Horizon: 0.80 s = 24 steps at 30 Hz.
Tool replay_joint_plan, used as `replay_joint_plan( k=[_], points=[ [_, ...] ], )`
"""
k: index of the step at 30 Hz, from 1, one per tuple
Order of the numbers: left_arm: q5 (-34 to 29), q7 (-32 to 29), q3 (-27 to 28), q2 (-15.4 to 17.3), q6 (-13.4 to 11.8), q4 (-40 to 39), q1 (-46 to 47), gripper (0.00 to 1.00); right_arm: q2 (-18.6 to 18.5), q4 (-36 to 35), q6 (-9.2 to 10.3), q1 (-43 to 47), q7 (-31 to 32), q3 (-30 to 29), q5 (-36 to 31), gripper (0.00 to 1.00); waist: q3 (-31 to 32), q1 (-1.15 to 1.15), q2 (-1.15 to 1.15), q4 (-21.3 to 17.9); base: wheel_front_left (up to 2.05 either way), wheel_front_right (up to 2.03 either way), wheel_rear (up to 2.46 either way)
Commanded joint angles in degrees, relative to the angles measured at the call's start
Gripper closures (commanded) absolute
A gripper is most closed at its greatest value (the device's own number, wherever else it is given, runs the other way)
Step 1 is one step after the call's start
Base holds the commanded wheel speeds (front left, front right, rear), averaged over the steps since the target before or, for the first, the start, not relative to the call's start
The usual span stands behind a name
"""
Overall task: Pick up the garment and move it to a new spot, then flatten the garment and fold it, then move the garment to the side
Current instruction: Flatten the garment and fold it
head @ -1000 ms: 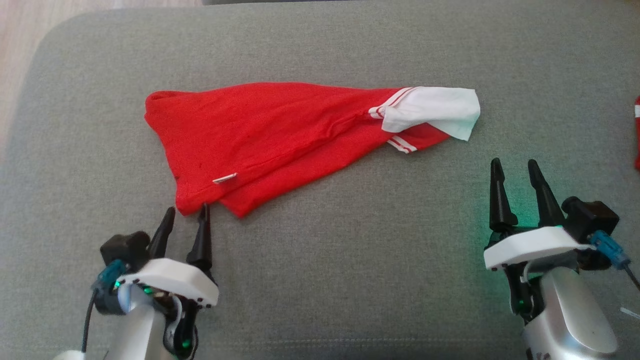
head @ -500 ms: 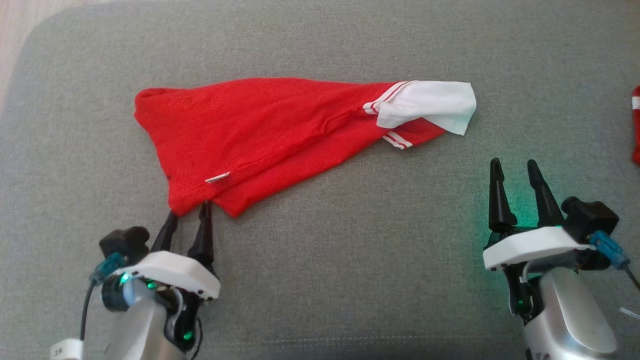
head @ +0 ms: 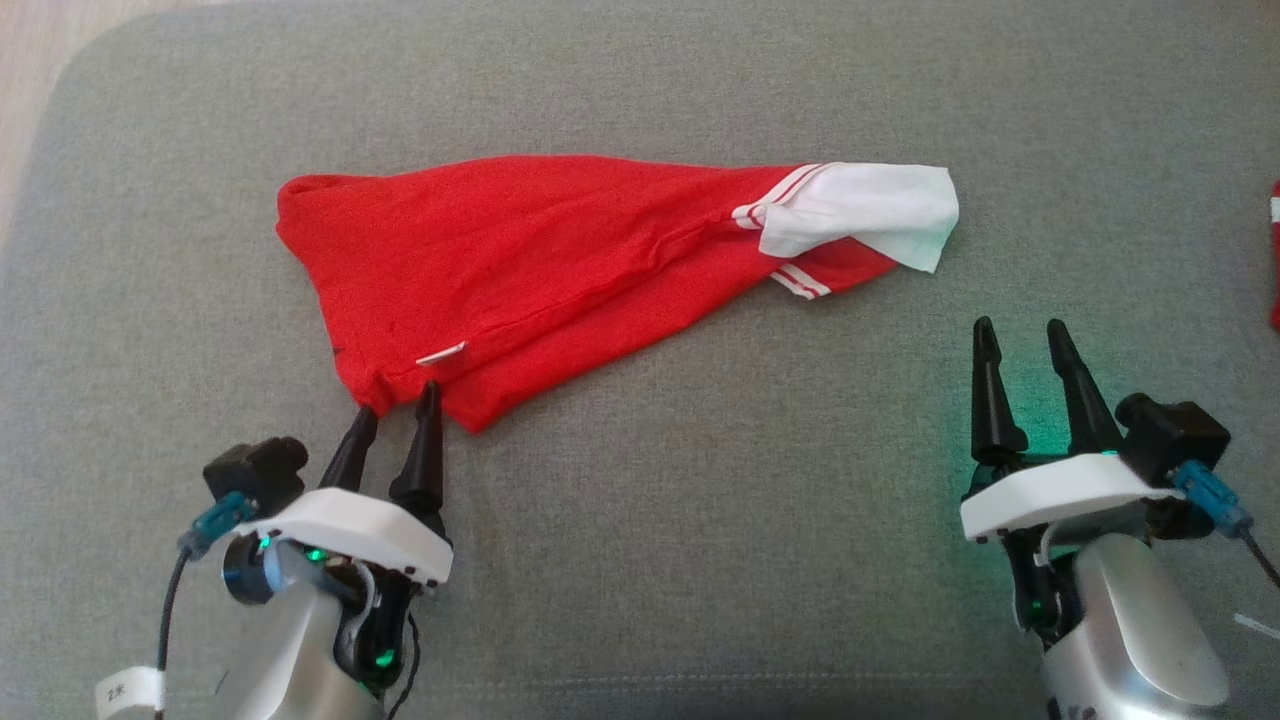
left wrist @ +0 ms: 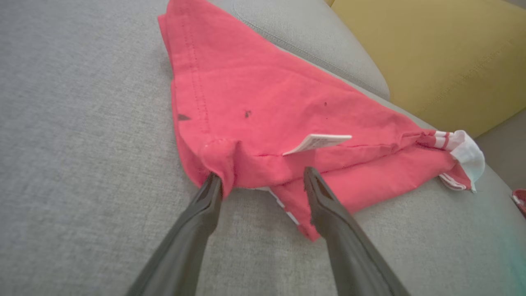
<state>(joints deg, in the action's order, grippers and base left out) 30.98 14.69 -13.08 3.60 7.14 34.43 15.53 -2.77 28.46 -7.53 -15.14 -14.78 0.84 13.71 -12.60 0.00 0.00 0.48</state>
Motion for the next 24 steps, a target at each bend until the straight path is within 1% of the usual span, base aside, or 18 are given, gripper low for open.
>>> replay_joint_plan(
  k=[1,6,7,8,9,10,12,14,16,17,18,24],
  points=[
    [0.33,0.31,1.82,1.42,0.34,-2.1,1.12,0.0,-0.1,-1.94,0.04,-1.87,-0.22,1.58,0.62,0.0,0.08,0.0,0.0,0.04,0.0,0.0,0.0],
    [1.42,0.31,2.58,1.24,0.35,-2.84,0.54,0.0,-0.1,-2.05,0.04,-1.71,-0.22,1.96,0.67,0.0,0.18,0.0,0.0,0.18,0.0,0.0,0.0],
    [1.77,0.31,2.85,1.18,0.35,-2.87,0.48,0.06,-0.1,-2.04,0.04,-1.71,-0.22,2.04,0.65,0.0,0.18,0.0,0.0,0.19,0.0,0.0,0.0],
    [1.77,0.31,2.85,1.18,0.35,-2.87,0.48,0.06,-0.1,-2.04,0.04,-1.71,-0.22,2.04,0.65,0.0,0.18,0.0,0.0,0.19,0.0,0.0,0.0],
    [2.08,0.31,3.14,1.11,0.35,-2.84,0.43,0.13,-0.1,-2.03,0.04,-1.73,-0.22,2.11,0.64,0.0,0.19,0.0,0.0,0.2,0.0,0.0,0.0],
    [2.23,0.31,3.26,1.08,0.35,-2.76,0.44,0.24,-0.1,-2.02,0.04,-1.76,-0.22,2.18,0.63,0.0,0.18,0.0,0.0,0.18,0.0,0.0,0.0],
    [2.34,0.31,3.33,1.05,0.35,-2.49,0.5,0.51,-0.1,-2.02,0.04,-1.84,-0.22,2.3,0.6,0.0,0.13,0.0,0.0,0.19,0.0,0.0,0.0],
    [2.45,0.31,3.43,1.0,0.35,-2.26,0.62,0.72,-0.1,-2.07,0.04,-1.89,-0.22,2.39,0.48,0.0,0.06,0.0,0.0,0.26,0.0,0.0,0.0],
    [2.34,0.31,3.76,0.94,0.35,-1.9,0.77,0.83,-0.1,-2.09,0.04,-1.96,-0.22,2.4,0.32,0.0,-0.05,0.0,0.0,0.37,0.0,0.0,0.0],
    [2.24,0.31,4.01,0.89,0.35,-1.7,0.9,0.9,-0.1,-2.06,0.04,-2.02,-0.22,2.42,0.2,0.0,-0.12,0.0,0.0,0.43,0.0,0.0,0.0],
    [2.06,0.31,4.21,0.85,0.35,-1.53,1.03,1.0,-0.1,-2.01,0.04,-2.12,-0.22,2.46,0.08,0.0,-0.2,0.0,0.0,0.49,0.0,0.0,0.0],
    [-0.05,0.31,5.95,0.42,0.35,-1.87,1.61,1.0,-0.1,-0.05,0.04,-4.17,-0.22,2.93,-0.83,0.0,-1.27,0.0,0.0,1.52,0.0,0.0,0.0]
  ],
)
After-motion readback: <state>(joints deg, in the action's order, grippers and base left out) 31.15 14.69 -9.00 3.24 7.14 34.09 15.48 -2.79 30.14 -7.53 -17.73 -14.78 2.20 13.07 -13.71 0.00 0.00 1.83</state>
